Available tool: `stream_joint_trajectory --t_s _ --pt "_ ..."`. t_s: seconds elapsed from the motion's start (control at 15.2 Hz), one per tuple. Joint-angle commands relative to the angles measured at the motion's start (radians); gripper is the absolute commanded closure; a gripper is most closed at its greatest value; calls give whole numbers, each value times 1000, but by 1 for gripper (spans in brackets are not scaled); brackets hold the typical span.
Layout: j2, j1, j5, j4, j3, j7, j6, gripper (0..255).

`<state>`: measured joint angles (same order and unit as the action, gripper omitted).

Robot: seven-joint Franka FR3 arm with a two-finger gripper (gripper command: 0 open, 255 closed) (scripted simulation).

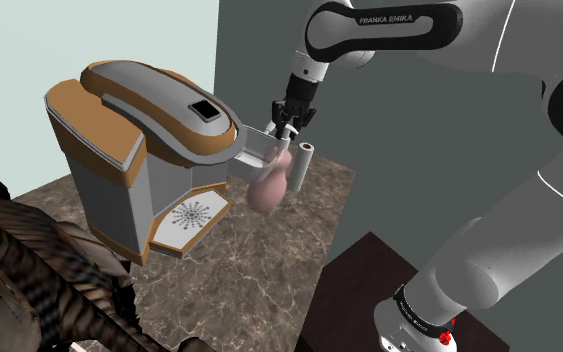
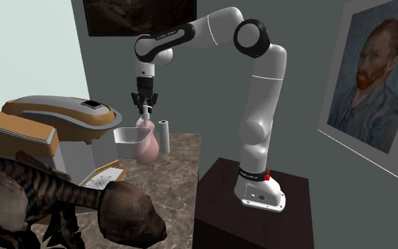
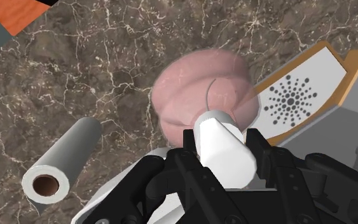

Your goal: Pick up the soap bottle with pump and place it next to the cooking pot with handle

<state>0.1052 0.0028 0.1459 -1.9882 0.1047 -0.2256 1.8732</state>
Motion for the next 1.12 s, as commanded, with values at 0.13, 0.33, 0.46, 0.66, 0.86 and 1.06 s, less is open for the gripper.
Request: stream_joint_trajectory --t_s 0.13,0.33,0.46,0.66,0.86,1.06 --pt "-10 1 2 -44 1 6 56 255" --pt "-19 1 3 -75 2 11 95 255" --pt "-26 2 4 -95 3 14 122 255" --pt "-33 2 5 -113 3 16 147 255" --pt "-33 2 5 -113 3 16 147 255" --pt "-33 2 5 -113 3 16 147 255"
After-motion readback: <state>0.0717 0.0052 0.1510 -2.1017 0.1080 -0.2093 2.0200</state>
